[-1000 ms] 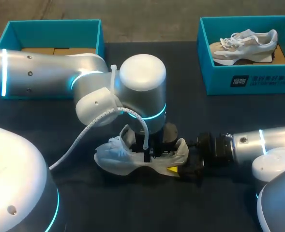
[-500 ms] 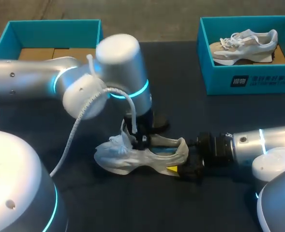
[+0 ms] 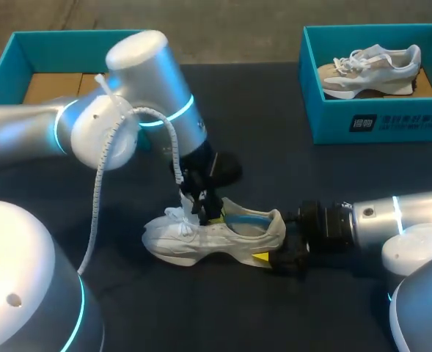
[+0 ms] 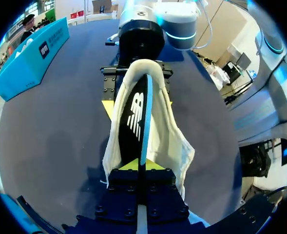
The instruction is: Take the shoe out of the shoebox, open the shoe tongue, remove and reinsert the insole, then place the shoe into the shoebox
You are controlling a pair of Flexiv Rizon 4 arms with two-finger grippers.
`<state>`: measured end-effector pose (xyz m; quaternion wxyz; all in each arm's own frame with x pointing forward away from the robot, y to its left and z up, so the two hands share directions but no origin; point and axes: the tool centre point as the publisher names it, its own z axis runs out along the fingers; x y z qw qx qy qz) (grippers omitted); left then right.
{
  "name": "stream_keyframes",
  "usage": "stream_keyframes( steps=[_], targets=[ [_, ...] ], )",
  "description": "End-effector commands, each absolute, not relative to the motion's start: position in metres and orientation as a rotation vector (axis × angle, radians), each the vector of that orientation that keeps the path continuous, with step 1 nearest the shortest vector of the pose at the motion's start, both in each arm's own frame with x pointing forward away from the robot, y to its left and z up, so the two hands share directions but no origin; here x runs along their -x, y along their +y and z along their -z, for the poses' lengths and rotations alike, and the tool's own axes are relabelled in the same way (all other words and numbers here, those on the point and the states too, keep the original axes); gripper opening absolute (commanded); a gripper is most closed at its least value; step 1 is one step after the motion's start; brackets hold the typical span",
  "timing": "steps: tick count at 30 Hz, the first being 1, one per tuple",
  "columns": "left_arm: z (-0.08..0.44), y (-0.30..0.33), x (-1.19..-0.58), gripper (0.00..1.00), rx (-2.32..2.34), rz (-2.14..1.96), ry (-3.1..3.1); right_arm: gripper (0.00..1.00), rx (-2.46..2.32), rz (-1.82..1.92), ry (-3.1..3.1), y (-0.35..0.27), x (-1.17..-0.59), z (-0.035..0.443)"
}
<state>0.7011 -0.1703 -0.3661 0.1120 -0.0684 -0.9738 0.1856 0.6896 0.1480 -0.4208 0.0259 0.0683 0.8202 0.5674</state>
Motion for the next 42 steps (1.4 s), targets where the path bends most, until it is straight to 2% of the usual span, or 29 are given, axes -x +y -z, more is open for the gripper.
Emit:
stream_keyframes(
  steps=[1, 9, 10, 11, 12, 18, 26, 42],
  targets=[
    [0.363, -0.16, -0.7, 0.0, 0.193, -0.615, -2.841, 0.0, -0.213, -1.745, 2.542, 0.15, -0.688, 0.42],
    [0.363, -0.159, -0.699, 0.0, 0.197, -0.641, -2.814, 0.0, -0.213, -1.745, 2.542, 0.15, -0.688, 0.42],
    [0.362, -0.16, -0.697, 0.04, 0.207, -0.64, -2.819, 0.0, -0.213, -1.745, 2.542, 0.15, -0.688, 0.42],
    [0.361, -0.161, -0.696, 0.26, 0.215, -0.643, -2.823, 0.0, -0.213, -1.745, 2.542, 0.15, -0.688, 0.42],
    [0.359, -0.163, -0.695, 0.38, 0.222, -0.648, -2.829, 0.0, -0.213, -1.745, 2.542, 0.15, -0.688, 0.42],
    [0.342, -0.167, -0.692, 0.55, 0.253, -0.71, -2.857, 0.0, -0.213, -1.745, 2.542, 0.15, -0.688, 0.42],
    [0.318, -0.171, -0.689, 0.55, 0.291, -0.769, -2.93, 0.0, -0.213, -1.745, 2.542, 0.15, -0.688, 0.42],
    [0.304, -0.189, -0.682, 0.48, 0.279, -0.785, -3.059, 0.0, -0.213, -1.745, 2.542, 0.15, -0.688, 0.42]
  ],
)
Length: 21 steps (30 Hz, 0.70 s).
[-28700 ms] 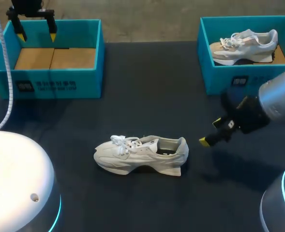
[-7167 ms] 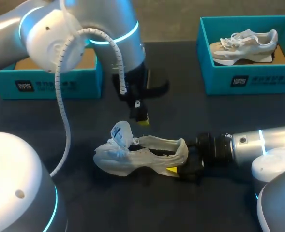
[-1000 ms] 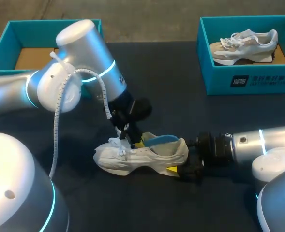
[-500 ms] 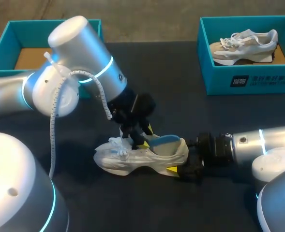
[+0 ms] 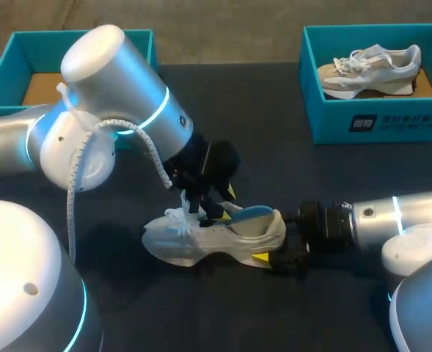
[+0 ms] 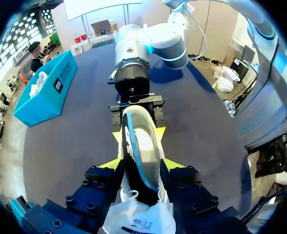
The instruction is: Take the shoe out of the shoebox, open the shoe tongue, remove and reinsert the insole, then place the shoe into the shoebox
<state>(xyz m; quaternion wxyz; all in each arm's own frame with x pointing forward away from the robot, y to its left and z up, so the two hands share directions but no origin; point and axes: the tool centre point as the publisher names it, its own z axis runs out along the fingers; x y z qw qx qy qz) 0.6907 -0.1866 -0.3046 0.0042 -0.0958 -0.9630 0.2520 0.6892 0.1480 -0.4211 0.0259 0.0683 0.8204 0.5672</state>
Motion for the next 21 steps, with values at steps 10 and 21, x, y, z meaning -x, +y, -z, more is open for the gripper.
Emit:
stream_keyframes(
  steps=[10, 21],
  targets=[
    [0.308, -0.197, -0.68, 0.43, 0.225, -0.773, -3.106, 0.0, -0.213, -1.745, 2.542, 0.15, -0.688, 0.42],
    [0.311, -0.203, -0.683, 0.38, 0.098, -0.801, -3.125, 0.0, -0.213, -1.745, 2.542, 0.15, -0.688, 0.42]
  ],
)
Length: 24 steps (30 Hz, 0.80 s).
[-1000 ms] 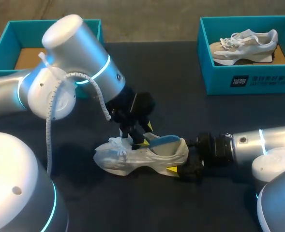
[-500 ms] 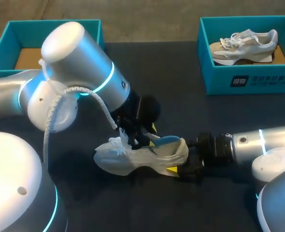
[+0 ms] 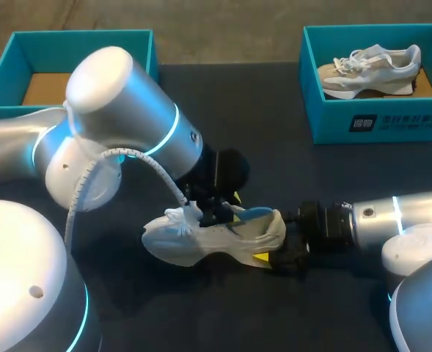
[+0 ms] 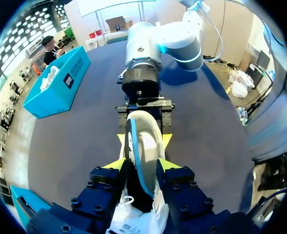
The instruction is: Take the shoe out of the shoebox, open the shoe tongue, remove and reinsert the insole, then place the shoe into the shoebox
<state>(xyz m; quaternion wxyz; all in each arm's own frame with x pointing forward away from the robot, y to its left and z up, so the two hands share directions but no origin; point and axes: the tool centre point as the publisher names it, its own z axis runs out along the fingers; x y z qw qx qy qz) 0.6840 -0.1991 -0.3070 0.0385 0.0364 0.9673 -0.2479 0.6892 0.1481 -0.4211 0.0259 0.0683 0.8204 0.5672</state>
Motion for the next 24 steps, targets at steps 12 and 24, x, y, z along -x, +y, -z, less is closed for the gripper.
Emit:
stream_keyframes(
  steps=[12, 24],
  targets=[
    [0.312, -0.209, -0.679, 0.08, -0.047, 0.715, 2.939, 0.0, -0.213, -1.745, 2.542, 0.15, -0.688, 0.42],
    [0.284, -0.208, -0.665, 0.0, -0.015, 0.701, 2.894, 0.0, -0.213, -1.745, 2.542, 0.15, -0.688, 0.42]
  ],
)
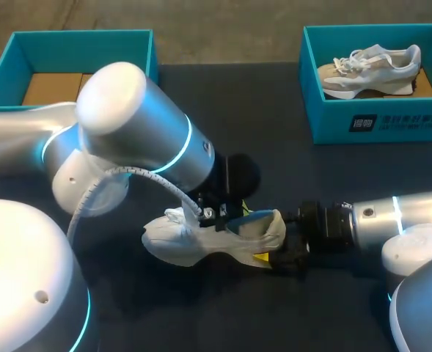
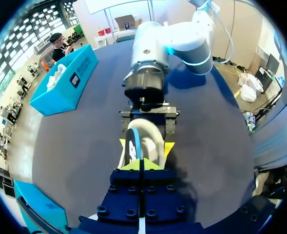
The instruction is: Take the shoe out of the shoebox, open the shoe tongue, remove and reinsert the insole, then place the shoe into the shoebox
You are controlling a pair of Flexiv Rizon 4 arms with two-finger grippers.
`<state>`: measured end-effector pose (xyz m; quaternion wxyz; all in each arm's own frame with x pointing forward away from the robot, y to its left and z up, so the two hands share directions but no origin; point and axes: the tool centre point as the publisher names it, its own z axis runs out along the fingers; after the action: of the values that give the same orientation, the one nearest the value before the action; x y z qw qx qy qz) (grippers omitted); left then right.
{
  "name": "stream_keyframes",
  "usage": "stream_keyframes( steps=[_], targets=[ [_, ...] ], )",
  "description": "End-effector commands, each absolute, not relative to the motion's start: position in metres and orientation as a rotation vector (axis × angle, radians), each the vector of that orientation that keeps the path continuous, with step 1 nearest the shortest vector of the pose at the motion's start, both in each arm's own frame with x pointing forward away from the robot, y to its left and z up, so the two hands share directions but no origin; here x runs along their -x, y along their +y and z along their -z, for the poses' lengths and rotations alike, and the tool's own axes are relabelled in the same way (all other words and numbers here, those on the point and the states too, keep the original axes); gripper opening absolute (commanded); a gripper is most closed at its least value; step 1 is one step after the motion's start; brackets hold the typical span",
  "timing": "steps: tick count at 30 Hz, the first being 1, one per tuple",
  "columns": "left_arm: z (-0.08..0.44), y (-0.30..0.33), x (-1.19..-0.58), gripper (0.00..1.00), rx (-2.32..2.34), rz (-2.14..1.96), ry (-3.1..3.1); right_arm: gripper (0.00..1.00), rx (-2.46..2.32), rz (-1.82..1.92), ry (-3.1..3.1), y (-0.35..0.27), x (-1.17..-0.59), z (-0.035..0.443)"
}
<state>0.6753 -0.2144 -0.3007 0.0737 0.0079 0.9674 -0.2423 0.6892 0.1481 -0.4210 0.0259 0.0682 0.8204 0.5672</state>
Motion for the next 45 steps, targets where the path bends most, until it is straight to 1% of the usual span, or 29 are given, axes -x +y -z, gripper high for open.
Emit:
stream_keyframes(
  steps=[1, 11, 12, 14, 16, 18, 19, 21, 24, 27, 29, 45],
  targets=[
    [0.279, -0.208, -0.663, 0.0, -0.017, 0.699, 2.893, 0.0, -0.213, -1.745, 2.542, 0.15, -0.688, 0.42],
    [0.269, -0.207, -0.654, 0.0, 0.004, 0.648, 2.913, 0.0, -0.213, -1.745, 2.542, 0.15, -0.688, 0.42],
    [0.269, -0.207, -0.653, 0.14, 0.004, 0.644, 2.912, 0.0, -0.213, -1.745, 2.542, 0.15, -0.688, 0.42],
    [0.272, -0.208, -0.651, 0.33, 0.021, 0.625, 2.897, 0.0, -0.213, -1.745, 2.542, 0.15, -0.688, 0.42],
    [0.276, -0.208, -0.65, 0.44, 0.022, 0.622, 2.891, 0.0, -0.213, -1.745, 2.542, 0.15, -0.688, 0.42],
    [0.282, -0.209, -0.649, 0.51, 0.028, 0.626, 2.88, 0.0, -0.213, -1.745, 2.542, 0.15, -0.688, 0.42],
    [0.285, -0.209, -0.649, 0.57, 0.029, 0.626, 2.879, 0.0, -0.213, -1.745, 2.542, 0.15, -0.688, 0.42],
    [0.29, -0.211, -0.65, 0.59, 0.04, 0.63, 2.877, 0.0, -0.213, -1.745, 2.542, 0.15, -0.688, 0.42],
    [0.298, -0.214, -0.651, 0.58, 0.055, 0.613, 2.864, 0.0, -0.213, -1.745, 2.542, 0.15, -0.688, 0.42],
    [0.303, -0.215, -0.652, 0.52, 0.072, 0.598, 2.849, 0.0, -0.213, -1.745, 2.542, 0.15, -0.688, 0.42],
    [0.307, -0.218, -0.654, 0.5, 0.11, 0.571, 2.814, 0.0, -0.213, -1.745, 2.542, 0.15, -0.688, 0.42],
    [0.321, -0.23, -0.66, 0.46, 0.186, 0.545, 2.757, 0.0, -0.213, -1.745, 2.542, 0.15, -0.688, 0.42]
  ],
)
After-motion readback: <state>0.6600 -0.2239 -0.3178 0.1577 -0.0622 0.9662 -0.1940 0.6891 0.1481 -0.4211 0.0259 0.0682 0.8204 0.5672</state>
